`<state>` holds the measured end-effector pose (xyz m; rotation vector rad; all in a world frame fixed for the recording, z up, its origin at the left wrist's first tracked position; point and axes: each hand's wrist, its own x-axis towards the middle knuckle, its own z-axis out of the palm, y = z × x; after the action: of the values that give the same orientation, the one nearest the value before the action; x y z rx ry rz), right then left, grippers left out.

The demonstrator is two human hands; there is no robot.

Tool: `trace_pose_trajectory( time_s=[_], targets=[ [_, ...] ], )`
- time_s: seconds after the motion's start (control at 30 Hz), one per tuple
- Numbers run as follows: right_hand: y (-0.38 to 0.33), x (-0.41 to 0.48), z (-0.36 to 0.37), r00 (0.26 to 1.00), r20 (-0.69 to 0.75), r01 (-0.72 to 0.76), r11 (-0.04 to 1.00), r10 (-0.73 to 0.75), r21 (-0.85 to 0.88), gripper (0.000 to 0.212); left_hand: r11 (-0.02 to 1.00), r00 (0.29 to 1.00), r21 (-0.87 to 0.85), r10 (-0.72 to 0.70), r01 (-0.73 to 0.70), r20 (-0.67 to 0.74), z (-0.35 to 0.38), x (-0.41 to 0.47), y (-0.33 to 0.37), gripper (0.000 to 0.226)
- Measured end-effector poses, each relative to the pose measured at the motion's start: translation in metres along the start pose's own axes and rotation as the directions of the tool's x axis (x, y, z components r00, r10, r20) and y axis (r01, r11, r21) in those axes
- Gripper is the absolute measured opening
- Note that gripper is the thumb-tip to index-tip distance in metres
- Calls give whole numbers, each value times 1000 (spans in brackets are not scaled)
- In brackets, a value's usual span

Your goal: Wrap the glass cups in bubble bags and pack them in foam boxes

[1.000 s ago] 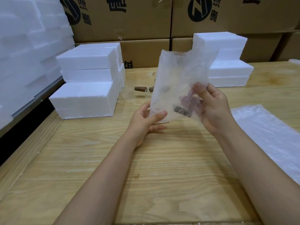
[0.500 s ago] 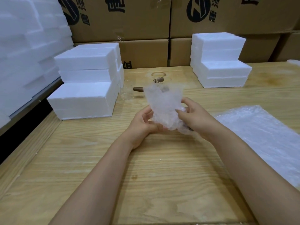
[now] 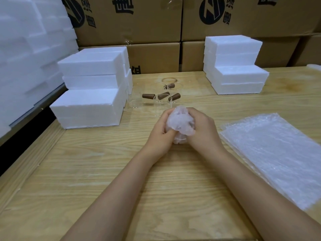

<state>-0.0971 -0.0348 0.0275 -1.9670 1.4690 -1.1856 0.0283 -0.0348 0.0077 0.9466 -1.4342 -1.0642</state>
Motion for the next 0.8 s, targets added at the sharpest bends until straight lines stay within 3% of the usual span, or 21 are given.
trace_pose_trajectory(
  time_s=[0.13, 0.23, 0.37, 0.57, 0.67, 0.8],
  targets=[
    [-4, -2, 3, 997, 77, -4, 989, -7, 146, 56, 999, 990, 33, 34, -30, -134, -1, 1, -5, 57],
    [-4, -5, 7, 998, 56, -2, 974, -10, 225, 48, 995, 983, 75, 74, -62, -167, 0, 1, -7, 64],
    [-1, -1, 13, 999, -33, -14, 991, 19, 133, 31, 996, 984, 57, 71, -63, -166, 1, 0, -5, 57],
    [-1, 2, 7, 986, -143, -59, 987, 80, 147, 21, 990, 994, -95, 106, -106, -12, 3, -2, 2, 43],
    [0, 1, 6, 984, -150, -70, 985, 94, 156, 25, 990, 985, 37, 143, -140, -99, 9, -4, 2, 28],
    [-1, 2, 5, 993, -105, -28, 978, 51, 208, 28, 979, 965, 140, 173, -147, -195, 13, -4, 3, 39]
  ],
)
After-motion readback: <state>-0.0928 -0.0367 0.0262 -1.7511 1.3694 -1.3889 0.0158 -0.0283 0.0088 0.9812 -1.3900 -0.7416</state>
